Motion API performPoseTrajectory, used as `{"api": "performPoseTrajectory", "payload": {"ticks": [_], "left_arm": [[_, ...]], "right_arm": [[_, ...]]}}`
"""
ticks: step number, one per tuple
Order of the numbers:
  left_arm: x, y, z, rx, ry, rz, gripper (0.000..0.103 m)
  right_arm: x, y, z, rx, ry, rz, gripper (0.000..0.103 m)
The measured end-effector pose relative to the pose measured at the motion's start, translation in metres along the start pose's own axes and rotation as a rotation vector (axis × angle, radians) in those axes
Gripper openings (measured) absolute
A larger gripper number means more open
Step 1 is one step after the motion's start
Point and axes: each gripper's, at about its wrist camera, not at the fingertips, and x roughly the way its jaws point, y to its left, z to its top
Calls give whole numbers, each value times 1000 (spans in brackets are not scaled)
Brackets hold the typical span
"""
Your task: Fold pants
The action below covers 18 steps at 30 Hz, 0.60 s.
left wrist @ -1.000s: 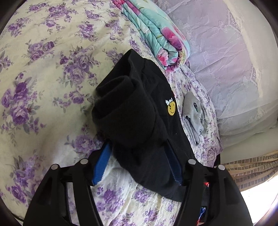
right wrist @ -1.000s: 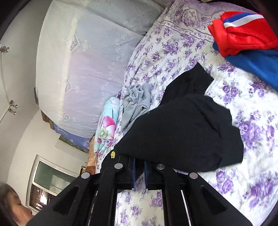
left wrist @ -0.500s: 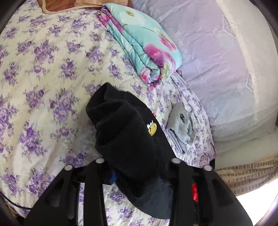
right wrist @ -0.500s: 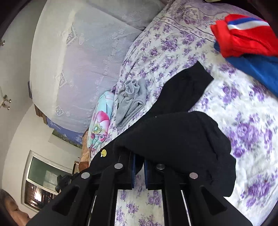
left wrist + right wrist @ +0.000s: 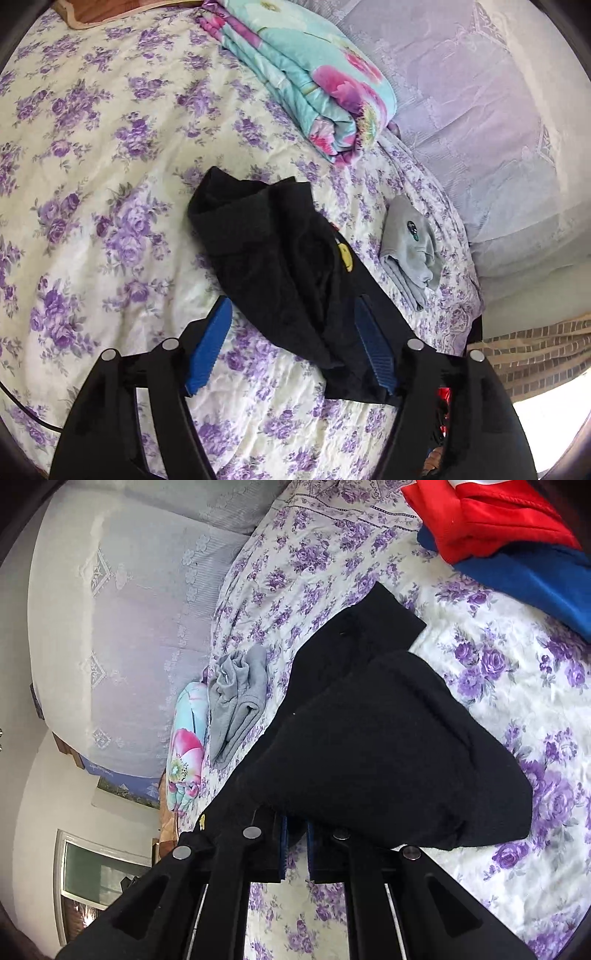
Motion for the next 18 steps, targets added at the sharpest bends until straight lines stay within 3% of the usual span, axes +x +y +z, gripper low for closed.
{"api": "performPoseTrajectory", "payload": {"ticks": [4,6,11,18], "left_arm": [[21,-46,10,121,-2,-7,66],[40,-55,19,110,22,19,66],[77,-36,34,26,55,178,66],[104,-32,44,6,48,171,66]], "right_arm": [[-4,-3,-4,4,2,11,8],[-6,-7,-7,13,5,16,8],[-9,-10,-11,15,17,25,8],[-8,-11,-9,12,24,28,8]]}}
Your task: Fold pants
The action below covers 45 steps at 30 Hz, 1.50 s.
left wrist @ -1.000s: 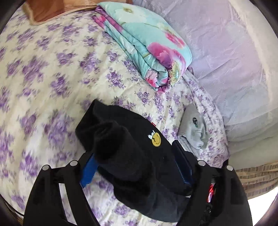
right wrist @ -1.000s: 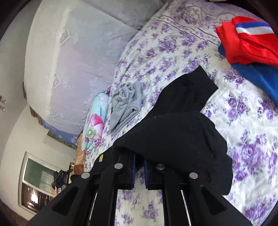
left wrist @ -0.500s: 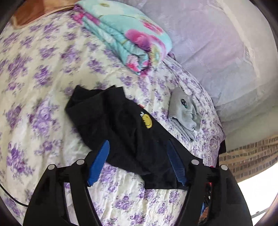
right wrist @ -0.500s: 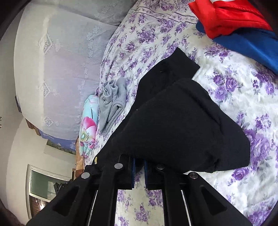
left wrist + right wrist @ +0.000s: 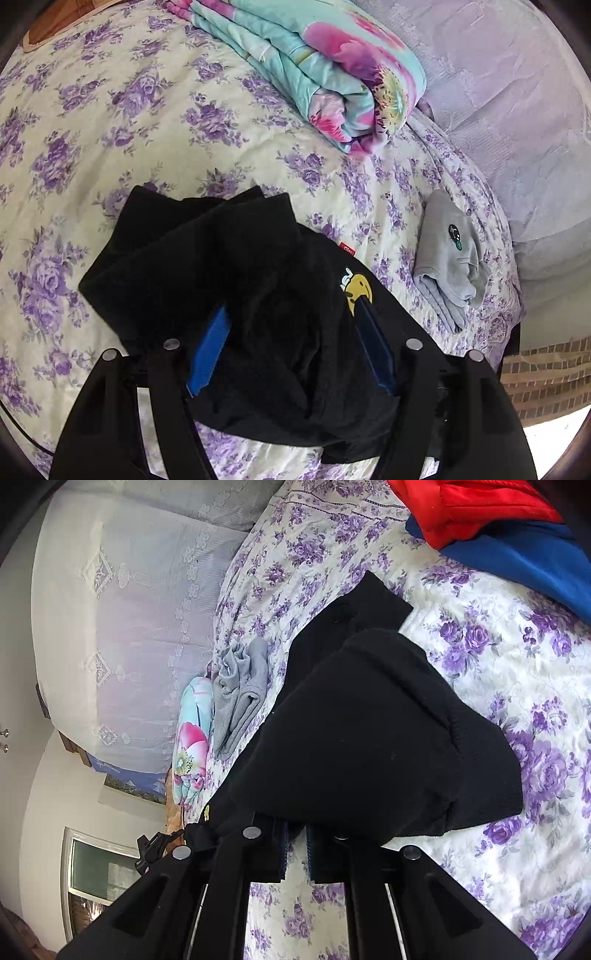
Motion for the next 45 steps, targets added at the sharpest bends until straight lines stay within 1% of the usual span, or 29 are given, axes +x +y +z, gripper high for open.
{"api": "performPoseTrajectory", "payload": {"ticks": [1,3,4,5,8,13,16,19,21,22,25,26,27,28,30,31,33,34,36,38,39,40,41,42,43,44,45], "left_arm": [[5,-2,2,3,2,-6,65],[8,-4,3,5,-7,-17,41],[7,-5,3,12,-7,-34,23],[4,-6,2,22,-5,-61,12],[-25,-7,-8,51,-47,-111,10],[-113,5,-31,51,-124,-247,10],[-166,33,-52,27,-145,-315,10],[-195,74,-83,-18,-133,-357,10],[-198,109,-110,-59,-101,-365,10],[-192,130,-127,-93,-85,-357,10],[-164,189,-169,-209,-37,-307,9],[-154,211,-181,-256,-22,-303,7],[-146,227,-190,-297,-18,-300,7],[-141,241,-196,-330,-21,-302,7],[-137,255,-201,-362,-24,-371,5],[-138,255,-200,-358,-32,-370,5],[-145,246,-196,-309,-64,-318,5],[-149,239,-194,-280,-86,-289,5],[-156,231,-189,-251,-126,-266,5],[-162,228,-186,-236,-169,-258,6],[-165,226,-186,-228,-186,-253,6],[-168,224,-186,-215,-200,-249,6],[-170,221,-187,-199,-211,-245,6],[-173,218,-188,-180,-219,-239,6],[-176,213,-189,-158,-225,-232,6],[-177,208,-190,-136,-229,-231,7],[-179,202,-190,-111,-231,-235,8]], "right_arm": [[-1,0,0,3,0,2,8],[-1,-1,0,8,2,-1,8],[-2,-1,0,11,2,-3,8],[-3,-1,1,13,2,-3,8],[-7,7,4,-1,-8,-5,8],[-32,42,9,-79,-60,29,8],[-56,57,5,-118,-77,49,8],[-77,56,-12,-145,-58,15,8],[-87,47,-31,-156,-32,-34,8],[-90,40,-43,-155,-19,-59,8],[-86,8,-79,-128,48,-151,8],[-85,-4,-88,-101,60,-162,8],[-84,-14,-95,-76,75,-166,11],[-84,-23,-100,-51,93,-172,12],[-91,-33,-105,-11,78,-150,12],[-97,-34,-107,-3,60,-138,17],[-109,-33,-111,-8,28,-112,26],[-113,-33,-115,-10,15,-104,26],[-118,-39,-120,20,-5,-78,27],[-120,-50,-125,94,-34,-6,28],[-119,-57,-128,140,-38,39,38],[-115,-62,-132,184,-41,81,57],[-111,-68,-136,234,-51,123,66],[-107,-71,-140,275,-72,170,70],[-103,-70,-142,289,-82,204,70],[-100,-69,-141,285,-95,223,70],[-96,-67,-139,276,-118,220,76]]}}
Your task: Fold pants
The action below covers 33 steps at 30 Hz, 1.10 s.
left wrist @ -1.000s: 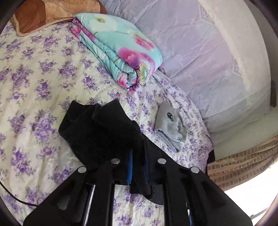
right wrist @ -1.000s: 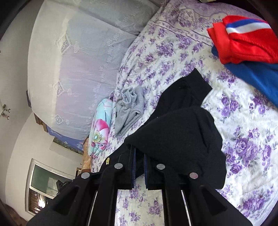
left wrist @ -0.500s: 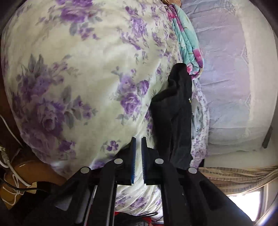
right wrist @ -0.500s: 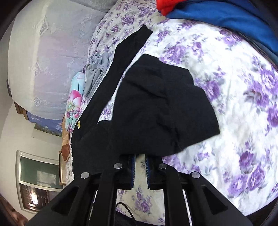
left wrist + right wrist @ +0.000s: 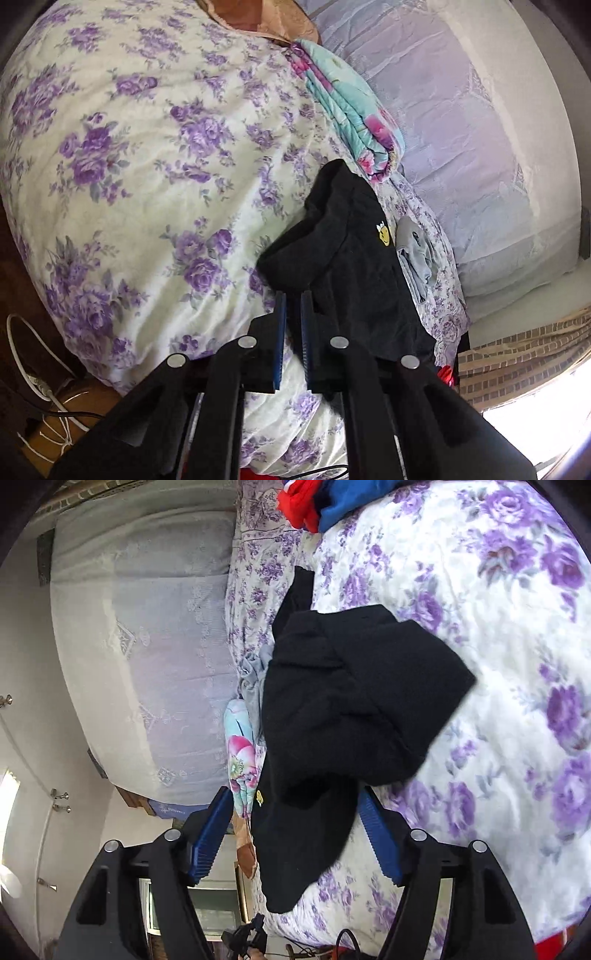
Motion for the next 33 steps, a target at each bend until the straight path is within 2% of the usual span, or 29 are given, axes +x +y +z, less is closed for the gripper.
{"api": "performPoseTrajectory", "payload": {"ticks": [1,2,4,5,7,9,10,11,13,14,17,19,21,23,25,30,31,33], "left_arm": [[-1,-5,-1,23,0,-10,14],[-1,-11,-3,43,-1,-17,26],[-1,-23,-8,81,-6,-26,39],[0,-29,-10,104,-6,-27,40],[7,-43,-12,154,6,-32,40],[14,-52,-14,182,20,-40,41],[18,-55,-15,183,27,-45,42],[22,-55,-16,181,33,-45,43],[29,-55,-20,172,45,-43,45],[33,-55,-22,167,50,-41,47],[45,-49,-25,145,75,-31,47],[50,-47,-24,134,89,-24,47],[50,-45,-23,134,89,-17,48],[49,-42,-22,128,81,-7,54],[51,-37,-21,110,80,-3,54],[60,-24,-24,79,93,-3,54],[60,-23,-23,72,93,-8,54],[60,-20,-22,62,93,-18,54]], "right_arm": [[4,0,1,-1,-16,-22,78],[10,-2,2,10,-25,-53,78],[10,4,6,3,-66,-86,73],[3,12,12,-25,-104,-108,72],[-21,51,35,-207,-252,-176,72],[-37,87,59,-391,-386,-302,75],[-43,102,67,-441,-420,-374,77],[-47,109,70,-451,-402,-382,77],[-43,110,62,-462,-301,-356,77],[-39,106,54,-480,-257,-380,77],[-25,77,29,-498,-176,-423,74],[-30,49,28,-418,-169,-411,59],[-36,28,30,-311,-185,-381,50],[-43,14,31,-267,-197,-382,49],[-42,7,36,-239,-194,-386,49],[-9,6,59,-233,-153,-390,46],[-5,8,63,-228,-156,-391,31],[-7,27,64,-246,-193,-343,14]]}}
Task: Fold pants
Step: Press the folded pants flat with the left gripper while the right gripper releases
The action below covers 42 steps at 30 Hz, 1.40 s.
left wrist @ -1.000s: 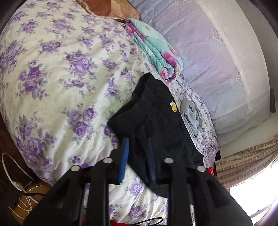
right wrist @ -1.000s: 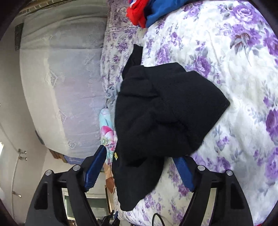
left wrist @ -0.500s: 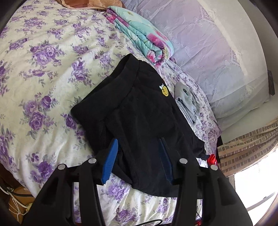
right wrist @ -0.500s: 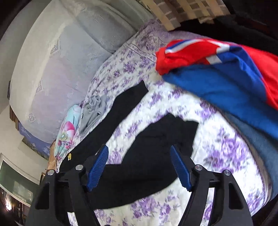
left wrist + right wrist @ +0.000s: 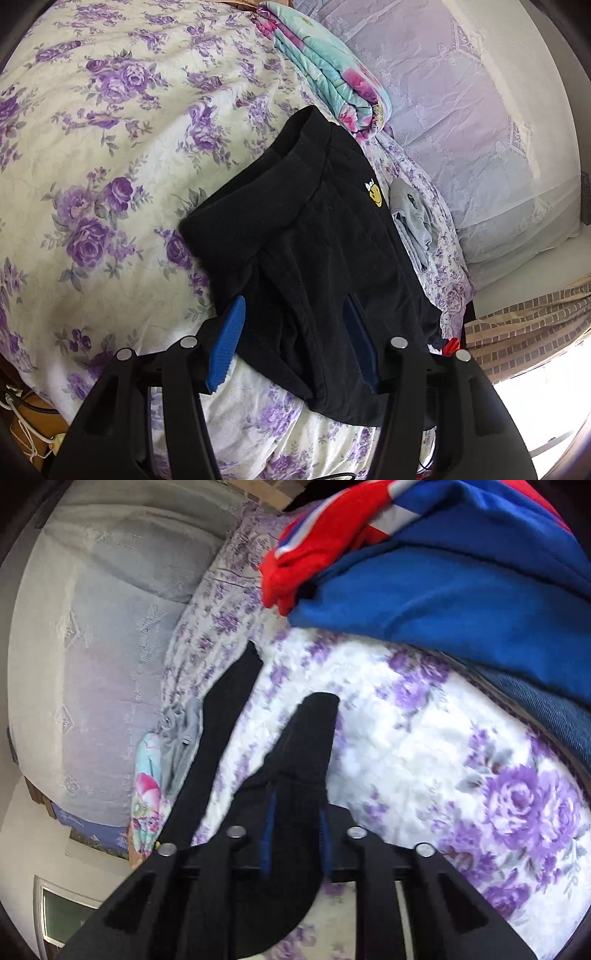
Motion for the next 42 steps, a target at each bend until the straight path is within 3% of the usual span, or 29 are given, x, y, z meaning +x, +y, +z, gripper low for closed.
{"api": "performPoseTrajectory", "payload": {"ticks": [4,7,8,9,10,12,14,18,20,22,23,25,27,29,30,31,32,35,37,38,39,40,42], "left_arm": [[-2,2,-1,6,-2,-8,54],[2,4,-2,7,4,-8,54],[3,5,-2,8,5,-8,54],[3,5,-2,10,7,-8,54],[2,4,-1,10,9,-9,54],[-1,3,1,11,13,-13,54],[-3,2,2,7,13,-15,54],[-6,-2,0,14,-2,-5,58],[-6,-4,-2,20,0,6,58],[-8,-3,-3,20,0,7,58],[-9,-3,-2,19,0,6,58],[-12,-2,0,13,-4,8,58],[-10,-2,3,9,-5,14,58],[-7,-4,6,11,-7,25,59],[-6,-7,8,14,-9,25,60],[-5,-10,10,21,-13,25,60],[-6,-15,12,32,-23,30,60],[-13,-31,20,84,-77,51,61],[-18,-41,27,116,-104,51,67],[-19,-45,30,127,-112,57,72],[-18,-48,34,135,-118,66,73],[-15,-51,39,145,-118,76,73],[-5,-56,51,158,-107,99,73]], "right_arm": [[-59,43,-2,-187,-146,7,12],[-70,13,-19,-186,-55,-134,13],[-67,-6,-25,-155,-4,-200,19],[-68,-24,-30,-105,18,-277,36],[-76,-41,-33,-42,-3,-287,30],[-99,-49,-31,12,-84,-229,33],[-117,-32,-27,-53,-197,-225,33],[-79,9,-13,-217,-96,-174,33],[-55,15,-2,-254,-65,-217,34],[-37,10,13,-268,-55,-319,50],[-32,6,18,-271,-55,-361,53],[-29,-8,22,-247,-32,-365,60],[-21,-19,20,-224,26,-299,61],[-15,-16,11,-315,31,-319,55],[-14,-12,8,-362,19,-321,32],[-16,-10,8,-371,15,-304,18],[-20,-7,10,-364,-4,-277,16],[-27,9,23,-435,-79,-303,14],[-6,5,35,-445,-21,-373,17],[4,-2,38,-429,22,-416,21],[6,-8,38,-400,15,-444,32],[1,-9,39,-366,-13,-439,40],[-13,-4,41,-317,-99,-429,43]]}}
